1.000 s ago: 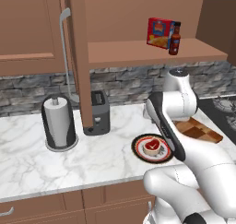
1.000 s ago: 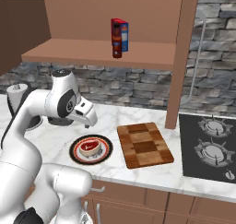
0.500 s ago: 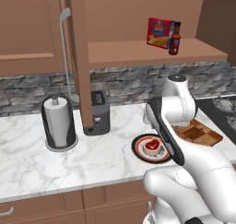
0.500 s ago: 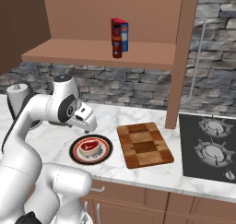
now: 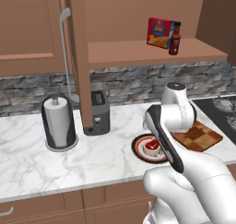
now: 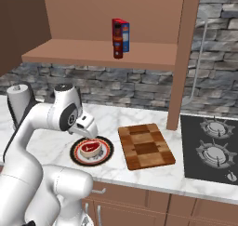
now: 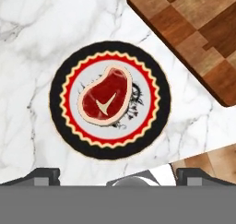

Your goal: Pick the steak from the plate and place it on the cutting board. Then pick the condiment bottle from the cabinet and place it next to the cutting board.

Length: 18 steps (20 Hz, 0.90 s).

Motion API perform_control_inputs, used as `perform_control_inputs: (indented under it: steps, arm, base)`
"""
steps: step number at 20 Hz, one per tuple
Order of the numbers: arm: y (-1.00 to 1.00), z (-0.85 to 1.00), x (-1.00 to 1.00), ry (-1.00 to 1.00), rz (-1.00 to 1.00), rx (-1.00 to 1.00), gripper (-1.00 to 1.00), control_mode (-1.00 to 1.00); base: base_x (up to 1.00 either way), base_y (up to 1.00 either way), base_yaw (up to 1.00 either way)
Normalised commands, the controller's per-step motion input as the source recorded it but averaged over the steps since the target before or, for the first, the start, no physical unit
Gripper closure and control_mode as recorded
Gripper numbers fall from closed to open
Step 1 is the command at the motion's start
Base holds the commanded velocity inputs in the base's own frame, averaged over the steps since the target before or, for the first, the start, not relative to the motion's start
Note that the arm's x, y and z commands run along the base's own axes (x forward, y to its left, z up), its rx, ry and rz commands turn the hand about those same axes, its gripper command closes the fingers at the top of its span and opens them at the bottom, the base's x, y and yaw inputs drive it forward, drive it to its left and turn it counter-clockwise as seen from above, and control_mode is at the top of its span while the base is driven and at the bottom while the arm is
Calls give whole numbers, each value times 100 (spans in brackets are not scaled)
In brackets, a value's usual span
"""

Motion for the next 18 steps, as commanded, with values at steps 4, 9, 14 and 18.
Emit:
perform_control_inputs:
  steps: [4,9,14,18]
  arm:
    - [0,-23,7,-3,0,0,-100,-100]
    - [0,-26,13,-7,0,0,-100,-100]
    - [0,-22,16,-8,0,0,-100,-100]
    - [0,-22,14,-7,0,0,-100,-100]
  base:
    - [0,0,0]
    - [0,0,0]
    - [0,0,0]
    - [0,0,0]
